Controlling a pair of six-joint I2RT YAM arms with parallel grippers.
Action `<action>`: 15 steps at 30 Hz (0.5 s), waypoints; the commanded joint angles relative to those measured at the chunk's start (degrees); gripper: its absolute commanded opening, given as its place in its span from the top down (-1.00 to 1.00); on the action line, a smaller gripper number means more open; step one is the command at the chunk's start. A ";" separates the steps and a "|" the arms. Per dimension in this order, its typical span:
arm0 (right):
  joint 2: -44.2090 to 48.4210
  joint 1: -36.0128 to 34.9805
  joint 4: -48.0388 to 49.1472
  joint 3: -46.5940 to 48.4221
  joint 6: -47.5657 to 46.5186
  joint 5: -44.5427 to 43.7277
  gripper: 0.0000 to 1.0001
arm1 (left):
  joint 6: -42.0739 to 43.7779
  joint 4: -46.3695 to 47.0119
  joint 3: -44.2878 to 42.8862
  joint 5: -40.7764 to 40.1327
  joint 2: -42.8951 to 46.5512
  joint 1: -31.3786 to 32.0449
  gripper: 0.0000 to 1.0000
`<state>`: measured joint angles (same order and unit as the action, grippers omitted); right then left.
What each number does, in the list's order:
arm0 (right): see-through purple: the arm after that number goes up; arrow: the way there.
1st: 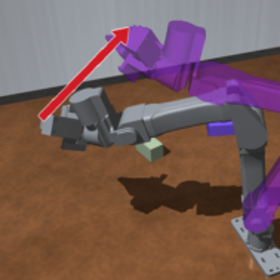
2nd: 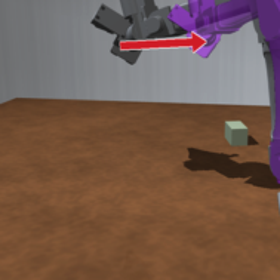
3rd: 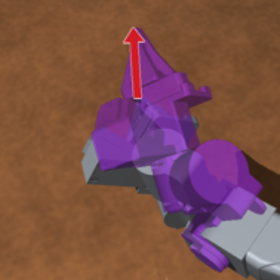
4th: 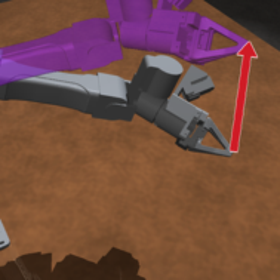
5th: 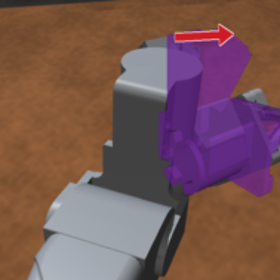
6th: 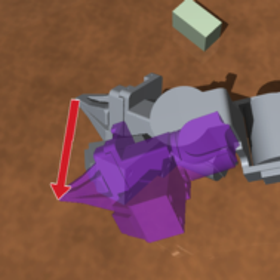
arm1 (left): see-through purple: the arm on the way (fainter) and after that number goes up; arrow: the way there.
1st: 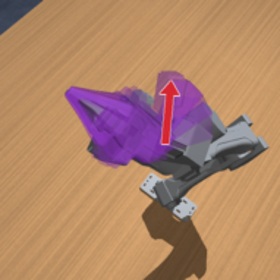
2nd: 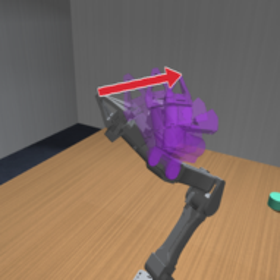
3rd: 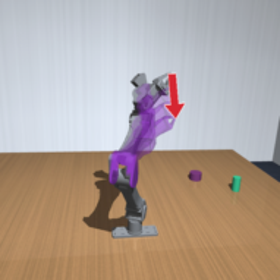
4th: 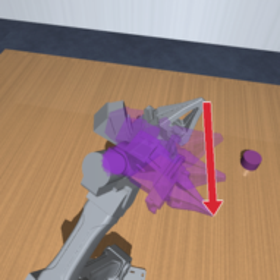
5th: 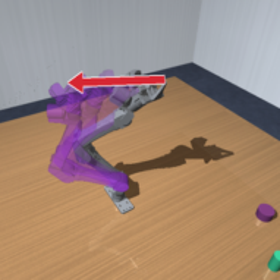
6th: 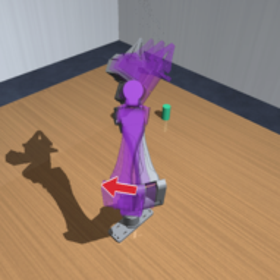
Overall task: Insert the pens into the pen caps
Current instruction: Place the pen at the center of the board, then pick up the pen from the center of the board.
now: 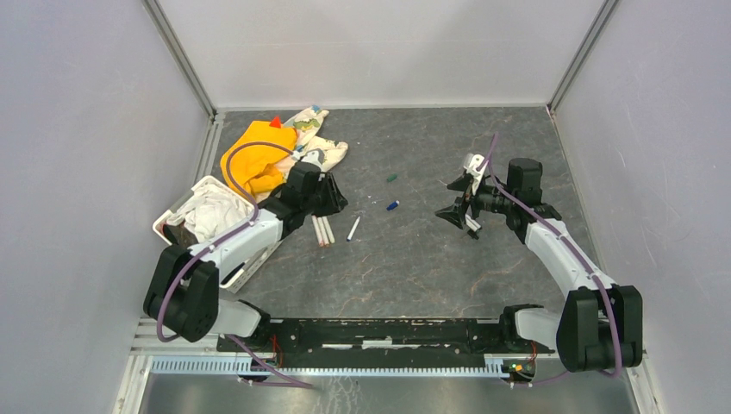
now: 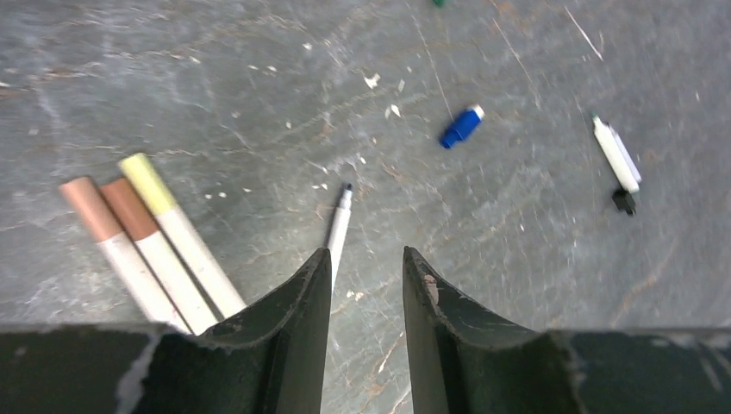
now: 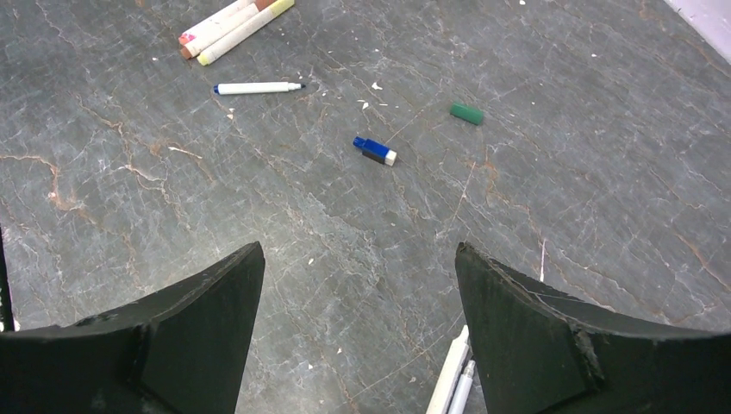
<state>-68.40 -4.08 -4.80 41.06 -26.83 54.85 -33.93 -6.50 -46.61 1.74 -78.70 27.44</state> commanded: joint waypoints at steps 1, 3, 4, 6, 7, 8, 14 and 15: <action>1.17 0.52 3.21 -0.79 0.59 1.66 -0.74 | 4.07 8.58 2.27 10.08 0.90 -0.18 0.15; 1.17 0.61 3.34 -0.88 0.72 1.83 -0.74 | 4.31 8.86 2.44 10.75 0.33 -0.15 0.15; 1.10 0.73 3.31 -0.89 0.78 1.84 -0.74 | 4.31 8.87 2.41 11.01 -0.09 -0.11 0.15; 1.08 0.81 3.52 -0.89 0.77 1.93 -0.74 | 4.39 8.88 2.40 11.57 -1.00 -0.06 0.14; 0.99 0.75 3.48 -0.89 0.81 1.93 -0.74 | 4.47 8.88 2.40 11.61 -1.47 0.14 0.14; 1.02 0.83 3.53 -0.89 0.87 2.00 -0.74 | 4.63 8.62 2.32 11.26 -1.91 0.26 0.14; 0.84 0.99 3.62 -0.89 0.99 2.19 -0.74 | 6.57 3.30 -0.27 4.27 -6.45 3.48 0.12; 0.81 0.93 3.57 -0.87 0.99 2.27 -0.74 | 7.05 2.38 -0.96 2.78 -7.35 4.21 0.12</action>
<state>-68.34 -3.44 -3.46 40.38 -26.26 55.64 -30.72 -1.28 -44.49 9.15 -83.26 29.10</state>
